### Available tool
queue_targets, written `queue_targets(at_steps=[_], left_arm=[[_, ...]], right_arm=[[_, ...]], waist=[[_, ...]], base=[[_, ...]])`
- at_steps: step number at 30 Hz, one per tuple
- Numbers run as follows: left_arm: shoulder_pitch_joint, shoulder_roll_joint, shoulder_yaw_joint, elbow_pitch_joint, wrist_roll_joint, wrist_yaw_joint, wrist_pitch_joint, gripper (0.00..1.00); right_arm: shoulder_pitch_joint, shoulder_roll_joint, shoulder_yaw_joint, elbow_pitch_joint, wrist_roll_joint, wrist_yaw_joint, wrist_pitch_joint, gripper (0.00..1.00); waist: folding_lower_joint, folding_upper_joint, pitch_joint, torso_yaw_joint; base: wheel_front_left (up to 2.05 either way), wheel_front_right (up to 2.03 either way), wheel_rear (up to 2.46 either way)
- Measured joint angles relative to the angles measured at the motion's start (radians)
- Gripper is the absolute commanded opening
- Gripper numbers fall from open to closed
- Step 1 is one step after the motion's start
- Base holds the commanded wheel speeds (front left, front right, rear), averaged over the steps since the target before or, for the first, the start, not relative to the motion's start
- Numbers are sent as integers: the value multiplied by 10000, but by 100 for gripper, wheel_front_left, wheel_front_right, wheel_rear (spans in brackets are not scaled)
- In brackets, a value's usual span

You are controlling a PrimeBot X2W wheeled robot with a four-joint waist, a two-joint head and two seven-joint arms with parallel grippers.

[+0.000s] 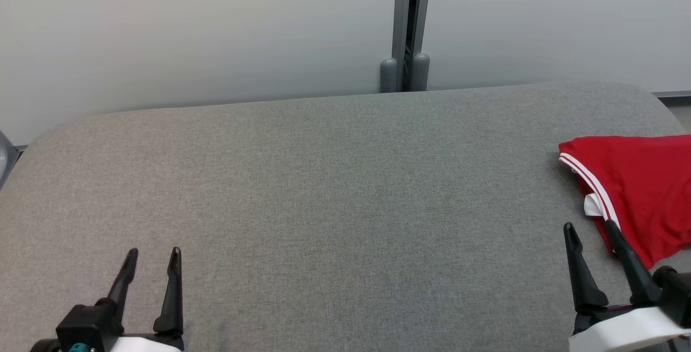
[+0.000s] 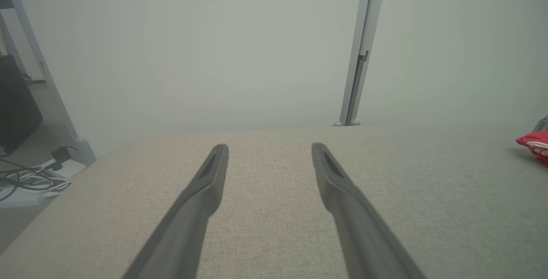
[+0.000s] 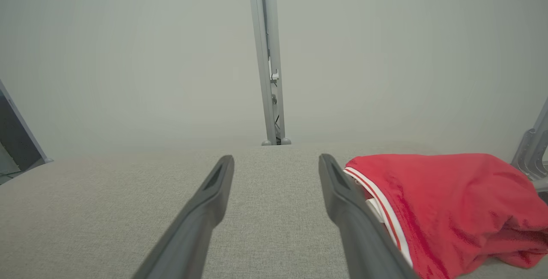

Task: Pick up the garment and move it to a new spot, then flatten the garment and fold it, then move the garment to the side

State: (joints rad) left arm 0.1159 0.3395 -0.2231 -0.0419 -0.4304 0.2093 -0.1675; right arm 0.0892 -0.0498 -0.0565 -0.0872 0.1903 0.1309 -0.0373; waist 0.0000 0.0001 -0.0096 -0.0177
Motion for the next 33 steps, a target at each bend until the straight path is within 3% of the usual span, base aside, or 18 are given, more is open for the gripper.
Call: queue_targets(at_steps=[1,7,33], left_arm=[[36,-59,-21,65,-2,0,13,0],[308,-435,-192,476,-140,-27,86,0],[-734,-1218,723,1626,-4002,-1122,441,0]], right_arm=[[21,21,15,84,-2,0,4,0],[190,155,42,591,121,0,69,0],[-1233,127,-403,2332,4614,-2,980,0]], waist=[[0,0,1,0],[0,0,6,3],[0,0,55,44]], base=[[0,0,0],[0,0,0],[0,0,0]])
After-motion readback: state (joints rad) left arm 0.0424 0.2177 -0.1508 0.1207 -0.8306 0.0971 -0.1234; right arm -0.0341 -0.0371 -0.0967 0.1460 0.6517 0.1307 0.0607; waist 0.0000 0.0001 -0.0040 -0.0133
